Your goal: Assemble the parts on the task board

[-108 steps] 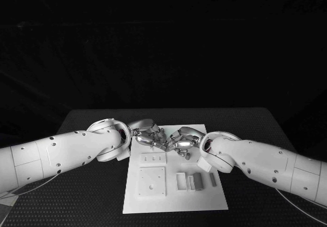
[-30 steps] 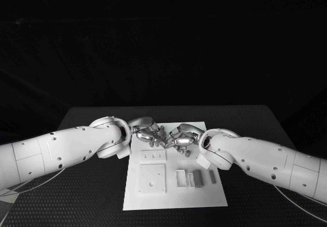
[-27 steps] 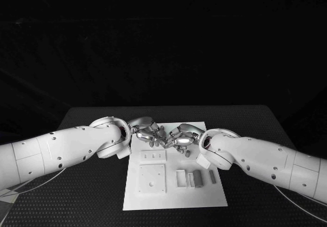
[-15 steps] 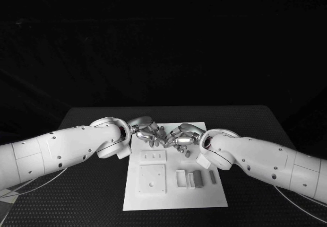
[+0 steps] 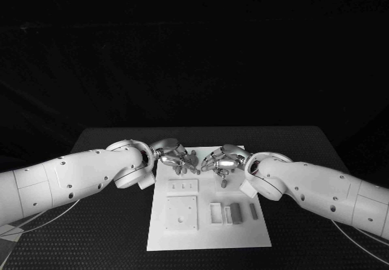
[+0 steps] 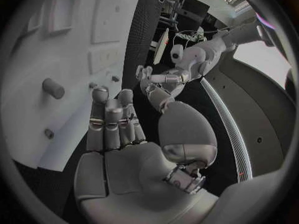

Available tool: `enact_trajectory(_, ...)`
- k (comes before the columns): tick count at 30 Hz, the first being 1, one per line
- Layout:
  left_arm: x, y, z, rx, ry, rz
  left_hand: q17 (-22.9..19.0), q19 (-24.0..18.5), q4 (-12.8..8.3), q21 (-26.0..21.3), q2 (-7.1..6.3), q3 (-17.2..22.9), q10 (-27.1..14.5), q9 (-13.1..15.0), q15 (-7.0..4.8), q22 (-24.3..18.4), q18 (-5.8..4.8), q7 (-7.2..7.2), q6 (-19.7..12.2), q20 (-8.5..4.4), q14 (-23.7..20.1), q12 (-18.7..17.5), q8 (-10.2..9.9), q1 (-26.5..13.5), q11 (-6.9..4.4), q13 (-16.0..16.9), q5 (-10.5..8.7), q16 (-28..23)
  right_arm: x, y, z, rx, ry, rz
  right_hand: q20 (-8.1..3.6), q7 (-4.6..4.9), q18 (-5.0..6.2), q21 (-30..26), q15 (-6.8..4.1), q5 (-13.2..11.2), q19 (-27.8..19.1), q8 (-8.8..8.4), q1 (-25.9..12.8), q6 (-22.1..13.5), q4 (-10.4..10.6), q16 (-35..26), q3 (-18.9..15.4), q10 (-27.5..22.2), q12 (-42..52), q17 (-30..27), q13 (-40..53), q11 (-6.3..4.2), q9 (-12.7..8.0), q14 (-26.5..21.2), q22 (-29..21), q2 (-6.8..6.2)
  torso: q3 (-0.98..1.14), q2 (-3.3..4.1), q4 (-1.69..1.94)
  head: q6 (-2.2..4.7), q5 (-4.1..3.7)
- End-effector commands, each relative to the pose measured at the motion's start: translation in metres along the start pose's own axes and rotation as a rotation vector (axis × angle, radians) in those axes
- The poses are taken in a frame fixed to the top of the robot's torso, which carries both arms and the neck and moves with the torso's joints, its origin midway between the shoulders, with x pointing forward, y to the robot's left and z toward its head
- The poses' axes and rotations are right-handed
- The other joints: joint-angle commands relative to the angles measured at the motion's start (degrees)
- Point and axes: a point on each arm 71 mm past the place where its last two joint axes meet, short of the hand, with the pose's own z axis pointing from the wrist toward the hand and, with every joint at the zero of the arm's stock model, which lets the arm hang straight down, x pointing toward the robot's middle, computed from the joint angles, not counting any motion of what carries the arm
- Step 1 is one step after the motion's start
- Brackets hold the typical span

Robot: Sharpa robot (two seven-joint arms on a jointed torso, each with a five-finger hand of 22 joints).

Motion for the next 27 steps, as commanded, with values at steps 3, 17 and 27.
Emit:
enact_trajectory(3, -0.003, 0.005, -0.001, -0.077, -0.038, -0.036, 0.21, 0.43, -0.69, 0.35, -0.12, 0.08, 0.74, 2.65, -0.11, 0.53, -0.83, -1.29, 1.98, -0.19, 0.39, -0.32, 0.17, -1.04, -0.06, 0.64, 3.12, 0.51, -0.025, 0.001, -0.003, -0.019, -0.083, 0.009, -0.01, 0.31, 0.38, -0.19, 0.15, -0.23, -0.41, -0.15, -0.02, -0.62, -0.09, -0.24, -0.31, -0.39, -0.32, -0.11, -0.12, -0.05, -0.07, -0.3, 0.51, -0.6, -0.03, -0.05, 0.03, -0.01, 0.12)
enact_trajectory(17, 0.007, 0.017, -0.003, -0.177, -0.097, 0.027, 0.79, 1.91, -1.93, 0.74, -1.44, 0.34, 2.48, 4.24, -0.84, 2.09, -0.79, -2.04, 3.6, -0.89, 1.65, -0.31, 0.44, -3.14, -0.81, 2.53, 11.86, 1.59, -0.092, 0.009, -0.012, -0.037, -0.268, 0.021, 0.02, 0.21, 0.38, -0.21, 0.07, -0.23, -0.35, 0.04, 0.54, -0.21, -0.15, -0.18, -0.5, -0.19, -0.23, -0.16, -0.38, -0.14, 0.03, -0.28, 0.55, -0.57, 0.01, -0.2, 0.06, 0.15, 0.43)
enact_trajectory(27, 0.015, 0.025, -0.006, -0.24, -0.163, 0.091, 2.28, 3.31, -1.25, 1.35, -3.13, 0.02, 3.96, 5.66, -1.49, 3.41, -0.74, -2.9, 5.27, -1.53, 2.37, 0.37, 1.04, -3.91, -1.58, 4.5, 14.88, 3.27, -0.104, 0.008, -0.016, -0.033, -0.304, 0.034, 0.01, 0.15, 0.38, -0.19, 0.01, -0.23, -0.25, 0.09, 0.74, -0.05, -0.13, -0.13, -0.61, -0.04, -0.15, -0.18, -0.52, -0.21, 0.06, -0.21, 0.57, -0.48, 0.15, -0.69, 0.02, -0.32, 0.85)
